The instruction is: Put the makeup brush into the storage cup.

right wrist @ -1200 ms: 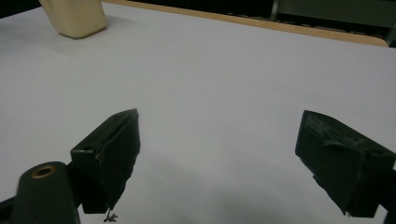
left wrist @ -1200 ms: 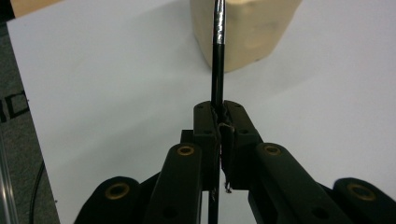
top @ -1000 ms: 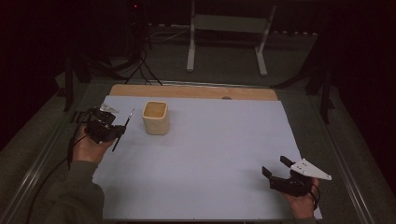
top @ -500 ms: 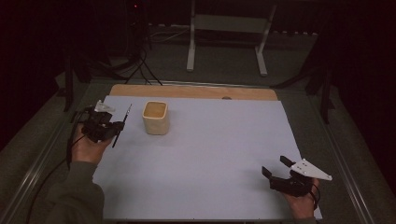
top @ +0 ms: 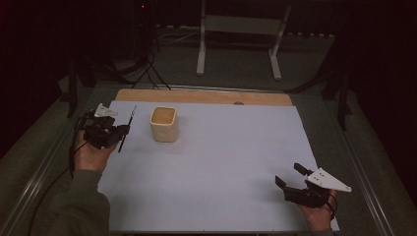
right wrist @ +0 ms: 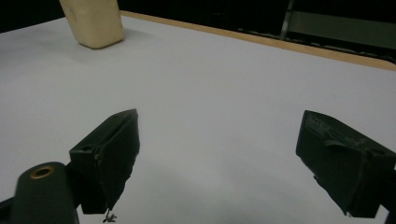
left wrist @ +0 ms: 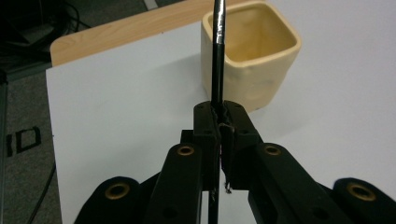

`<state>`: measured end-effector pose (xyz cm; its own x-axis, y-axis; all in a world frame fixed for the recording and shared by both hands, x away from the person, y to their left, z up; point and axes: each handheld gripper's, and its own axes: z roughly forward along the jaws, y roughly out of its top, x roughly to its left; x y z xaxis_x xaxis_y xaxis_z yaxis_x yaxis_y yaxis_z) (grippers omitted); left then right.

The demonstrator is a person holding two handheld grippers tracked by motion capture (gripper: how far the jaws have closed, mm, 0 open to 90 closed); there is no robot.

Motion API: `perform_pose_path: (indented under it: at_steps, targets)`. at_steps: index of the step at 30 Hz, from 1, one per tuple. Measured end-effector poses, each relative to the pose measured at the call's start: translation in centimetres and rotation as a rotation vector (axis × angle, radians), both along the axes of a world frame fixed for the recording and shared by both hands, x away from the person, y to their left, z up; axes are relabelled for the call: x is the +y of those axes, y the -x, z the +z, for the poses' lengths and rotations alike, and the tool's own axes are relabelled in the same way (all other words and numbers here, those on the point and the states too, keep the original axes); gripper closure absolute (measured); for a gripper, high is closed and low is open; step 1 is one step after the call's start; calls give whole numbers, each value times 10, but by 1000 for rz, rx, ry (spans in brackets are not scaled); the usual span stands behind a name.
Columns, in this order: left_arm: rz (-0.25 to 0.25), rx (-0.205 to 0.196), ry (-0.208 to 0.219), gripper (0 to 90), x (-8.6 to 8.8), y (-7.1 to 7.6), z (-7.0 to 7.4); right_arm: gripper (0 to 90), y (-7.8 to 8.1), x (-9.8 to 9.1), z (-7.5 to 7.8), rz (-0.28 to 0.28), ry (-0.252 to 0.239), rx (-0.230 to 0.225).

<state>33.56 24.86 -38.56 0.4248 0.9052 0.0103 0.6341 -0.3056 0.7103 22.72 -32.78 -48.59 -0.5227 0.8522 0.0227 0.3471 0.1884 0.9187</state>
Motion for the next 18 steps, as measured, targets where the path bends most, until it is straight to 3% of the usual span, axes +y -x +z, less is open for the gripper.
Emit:
perform_pose_path:
  at_steps: [6,9,18]
  targets:
    - [-2,-41,17,863,0,2,4,133,1,1,2,22,0,-21]
    - [-14,-85,24,863,-1,4,9,131,2,2,3,35,2,-27]
    - [-13,-128,29,863,-1,6,12,123,2,2,3,54,-3,-30]
